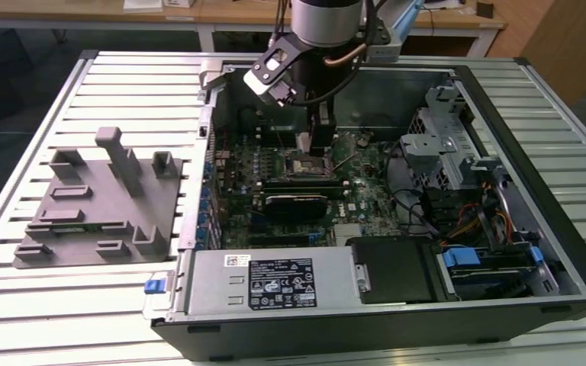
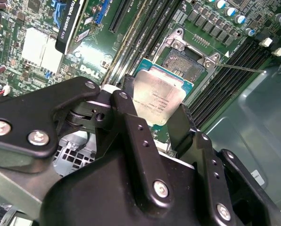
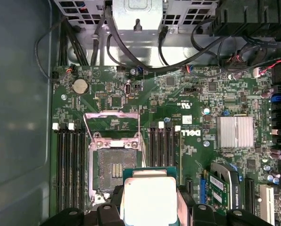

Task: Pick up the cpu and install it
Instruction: 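Place the cpu into insertion slot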

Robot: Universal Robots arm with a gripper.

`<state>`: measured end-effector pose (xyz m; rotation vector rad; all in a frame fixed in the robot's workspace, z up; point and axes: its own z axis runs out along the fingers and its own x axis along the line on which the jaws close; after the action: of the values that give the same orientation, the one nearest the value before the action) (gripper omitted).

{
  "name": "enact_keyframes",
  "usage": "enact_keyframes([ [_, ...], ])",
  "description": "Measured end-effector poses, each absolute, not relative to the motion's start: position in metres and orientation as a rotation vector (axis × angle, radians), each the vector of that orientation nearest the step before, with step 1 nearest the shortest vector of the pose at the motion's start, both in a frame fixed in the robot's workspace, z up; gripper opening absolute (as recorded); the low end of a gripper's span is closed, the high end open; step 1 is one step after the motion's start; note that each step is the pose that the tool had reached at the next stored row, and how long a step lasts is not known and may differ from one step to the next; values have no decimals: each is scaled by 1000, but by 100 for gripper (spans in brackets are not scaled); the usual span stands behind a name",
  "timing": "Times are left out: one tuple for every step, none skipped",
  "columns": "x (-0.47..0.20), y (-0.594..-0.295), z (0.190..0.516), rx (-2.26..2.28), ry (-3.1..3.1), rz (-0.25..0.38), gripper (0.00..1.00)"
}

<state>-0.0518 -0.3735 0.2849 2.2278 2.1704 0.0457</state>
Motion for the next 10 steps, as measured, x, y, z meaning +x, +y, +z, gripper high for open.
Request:
enact_keyframes([
  [-52, -373, 285, 2228, 2170, 46, 53],
  [-52, -373, 285, 2228, 2170, 46, 53],
  [-52, -373, 284, 2228, 2170, 46, 53],
  [-52, -373, 284, 2228, 2170, 46, 53],
  [-52, -373, 284, 2228, 2170, 46, 53],
  [-52, -373, 284, 2228, 2170, 46, 53],
  [-52, -373, 283, 2228, 2170, 46, 53],
  [-52, -372, 283, 2228, 2170, 46, 53],
  [-52, -372, 283, 2228, 2170, 46, 53],
  [-52, -372, 283, 2228, 2170, 46, 53],
])
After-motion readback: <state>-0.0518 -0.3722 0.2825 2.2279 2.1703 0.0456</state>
